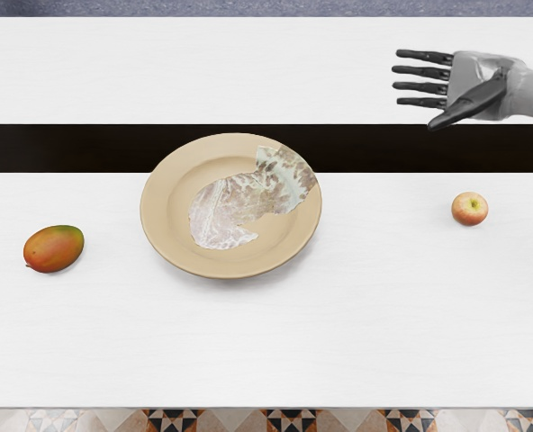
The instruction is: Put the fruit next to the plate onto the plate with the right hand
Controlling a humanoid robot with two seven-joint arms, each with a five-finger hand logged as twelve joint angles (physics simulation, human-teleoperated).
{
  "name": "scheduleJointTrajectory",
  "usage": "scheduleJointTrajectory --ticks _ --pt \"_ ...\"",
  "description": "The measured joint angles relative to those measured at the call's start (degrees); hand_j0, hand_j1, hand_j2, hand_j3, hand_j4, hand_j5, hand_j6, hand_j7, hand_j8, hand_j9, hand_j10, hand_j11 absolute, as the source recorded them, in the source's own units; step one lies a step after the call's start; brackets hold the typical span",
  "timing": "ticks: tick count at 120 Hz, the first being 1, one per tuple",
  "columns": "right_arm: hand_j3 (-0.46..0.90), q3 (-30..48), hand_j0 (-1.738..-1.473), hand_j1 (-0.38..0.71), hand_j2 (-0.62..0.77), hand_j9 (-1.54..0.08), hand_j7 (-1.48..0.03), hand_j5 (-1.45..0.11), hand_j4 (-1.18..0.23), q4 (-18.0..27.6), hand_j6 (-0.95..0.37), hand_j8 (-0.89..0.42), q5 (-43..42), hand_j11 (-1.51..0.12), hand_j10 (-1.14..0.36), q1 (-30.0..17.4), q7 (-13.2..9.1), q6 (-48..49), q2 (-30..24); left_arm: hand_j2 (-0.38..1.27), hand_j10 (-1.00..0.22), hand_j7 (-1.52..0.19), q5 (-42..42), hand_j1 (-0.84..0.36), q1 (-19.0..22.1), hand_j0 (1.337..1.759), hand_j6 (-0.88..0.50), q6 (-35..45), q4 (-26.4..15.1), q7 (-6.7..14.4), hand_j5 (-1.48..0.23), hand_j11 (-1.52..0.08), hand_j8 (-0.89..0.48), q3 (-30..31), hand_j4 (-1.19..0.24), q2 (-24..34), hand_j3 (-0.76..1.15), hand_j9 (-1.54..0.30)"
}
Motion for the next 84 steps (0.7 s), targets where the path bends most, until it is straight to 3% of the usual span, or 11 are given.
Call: scheduleJointTrajectory --ticks 26,44,54,68,84 --pt "0.00 0.5 -1.658 -0.32 0.00 -0.03 -0.03 -0.03 -0.02 0.0 -0.02 -0.02 -2.9 -0.03 -0.02 0.2 0.2 0.1 -1.9 0.05 -0.25 -0.32 0.0 0.06 0.0 1.658 -0.25 0.0 0.0 0.0 -0.32 -0.32 -0.25 0.0 -0.25 0.0 0.00 -0.32" --pt "0.00 1.9 -1.658 -0.32 0.00 -0.03 -0.03 -0.03 -0.02 1.0 -0.02 -0.02 -19.3 -0.03 -0.02 3.3 0.6 0.1 -5.8 0.05 -0.24 -0.32 0.0 0.06 0.0 1.658 -0.25 0.0 0.0 0.0 -0.32 -0.32 -0.25 0.0 -0.25 0.0 0.00 -0.32" --pt "0.00 1.8 -1.658 -0.32 0.00 -0.03 -0.03 -0.03 -0.03 5.2 -0.03 -0.03 -26.5 -0.03 -0.03 4.8 -0.7 0.1 -8.8 0.05 -0.24 -0.32 0.0 0.06 0.0 1.658 -0.25 0.0 0.0 0.0 -0.32 -0.32 -0.25 0.0 -0.25 0.0 0.00 -0.32" --pt "0.00 1.7 -1.658 -0.32 0.00 -0.04 -0.03 -0.04 -0.03 16.2 -0.03 -0.03 -37.5 -0.03 -0.03 5.9 -2.0 0.1 -14.1 0.05 -0.24 -0.32 0.0 0.06 0.0 1.658 -0.25 0.0 0.0 0.0 -0.32 -0.32 -0.25 0.0 -0.25 0.0 0.00 -0.32" --pt "0.00 -0.3 -1.658 -0.31 -0.01 -0.04 -0.04 -0.04 -0.03 26.5 -0.03 -0.03 -43.3 -0.04 -0.03 5.8 -5.8 -1.7 -17.4 0.05 -0.24 -0.32 0.0 0.06 0.0 1.658 -0.24 0.0 0.0 0.0 -0.32 -0.32 -0.24 0.0 -0.24 0.0 0.00 -0.32"
